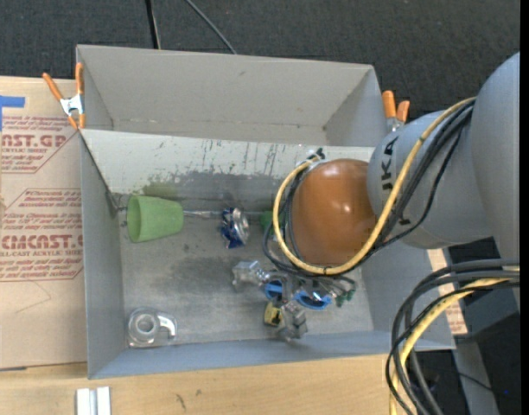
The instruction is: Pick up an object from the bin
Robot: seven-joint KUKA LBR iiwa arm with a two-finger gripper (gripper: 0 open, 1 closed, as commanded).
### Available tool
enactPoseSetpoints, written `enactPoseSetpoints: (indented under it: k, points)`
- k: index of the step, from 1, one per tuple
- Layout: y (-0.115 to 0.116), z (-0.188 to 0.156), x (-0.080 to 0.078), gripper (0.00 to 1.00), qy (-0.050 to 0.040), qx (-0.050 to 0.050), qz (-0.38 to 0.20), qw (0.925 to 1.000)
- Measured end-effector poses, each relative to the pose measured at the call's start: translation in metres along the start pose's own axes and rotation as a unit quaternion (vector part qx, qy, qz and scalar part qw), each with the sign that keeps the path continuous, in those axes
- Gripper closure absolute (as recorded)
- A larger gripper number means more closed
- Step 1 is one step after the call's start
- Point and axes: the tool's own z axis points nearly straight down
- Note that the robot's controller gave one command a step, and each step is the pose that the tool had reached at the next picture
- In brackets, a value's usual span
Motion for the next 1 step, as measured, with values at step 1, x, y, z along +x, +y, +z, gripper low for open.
enactPoseSetpoints:
  k: [1]
  points:
    - [-0.0282, -0.0060, -0.0373, 0.00, -0.0027, 0.001, -0.079, 0.9968]
